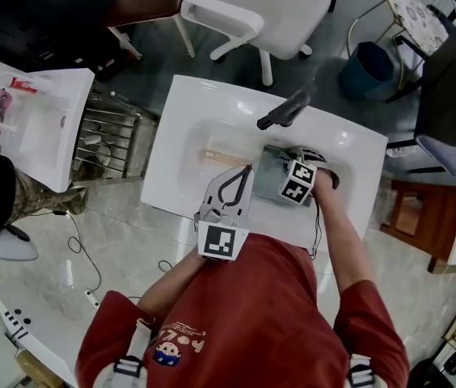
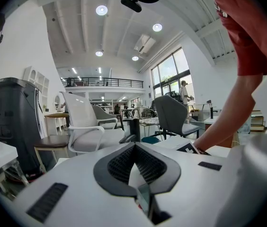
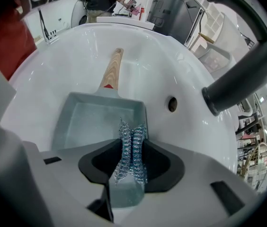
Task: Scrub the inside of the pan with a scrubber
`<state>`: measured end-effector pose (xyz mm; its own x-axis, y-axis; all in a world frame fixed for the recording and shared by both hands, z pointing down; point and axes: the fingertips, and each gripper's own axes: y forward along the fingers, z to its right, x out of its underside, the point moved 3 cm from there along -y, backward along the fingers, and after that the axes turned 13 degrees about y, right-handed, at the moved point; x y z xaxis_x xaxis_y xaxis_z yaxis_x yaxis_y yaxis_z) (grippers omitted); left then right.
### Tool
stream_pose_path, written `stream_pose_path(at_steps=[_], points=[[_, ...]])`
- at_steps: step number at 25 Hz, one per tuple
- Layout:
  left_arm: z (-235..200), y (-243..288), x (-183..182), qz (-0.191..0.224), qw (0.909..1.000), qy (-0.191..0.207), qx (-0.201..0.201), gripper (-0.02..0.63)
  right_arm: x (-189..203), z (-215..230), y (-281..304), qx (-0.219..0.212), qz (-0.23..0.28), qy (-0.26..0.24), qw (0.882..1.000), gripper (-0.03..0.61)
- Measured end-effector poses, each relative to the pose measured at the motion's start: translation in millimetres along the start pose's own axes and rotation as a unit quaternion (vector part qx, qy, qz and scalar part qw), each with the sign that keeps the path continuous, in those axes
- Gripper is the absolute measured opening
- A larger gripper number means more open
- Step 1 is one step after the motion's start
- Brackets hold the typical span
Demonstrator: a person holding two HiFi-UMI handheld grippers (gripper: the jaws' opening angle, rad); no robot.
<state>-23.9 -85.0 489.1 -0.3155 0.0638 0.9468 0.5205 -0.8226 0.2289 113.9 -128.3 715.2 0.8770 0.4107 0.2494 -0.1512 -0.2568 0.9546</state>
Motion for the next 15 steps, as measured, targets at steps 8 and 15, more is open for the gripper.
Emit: stream_pose_path(at_steps=[8, 15], points=[[2.1, -2.1, -0.6, 0.0, 1.0, 0.0, 0.005, 0.014, 4.1, -2.3, -11.1, 0.014, 0.009, 0.028, 0.999, 0.153], [9.4, 3.3, -3.0, 0.006, 0.9998, 0.002, 0.018, 0.014, 30.8, -22.0, -50.5, -0.077, -0.026, 0.047, 0.996, 0.153]])
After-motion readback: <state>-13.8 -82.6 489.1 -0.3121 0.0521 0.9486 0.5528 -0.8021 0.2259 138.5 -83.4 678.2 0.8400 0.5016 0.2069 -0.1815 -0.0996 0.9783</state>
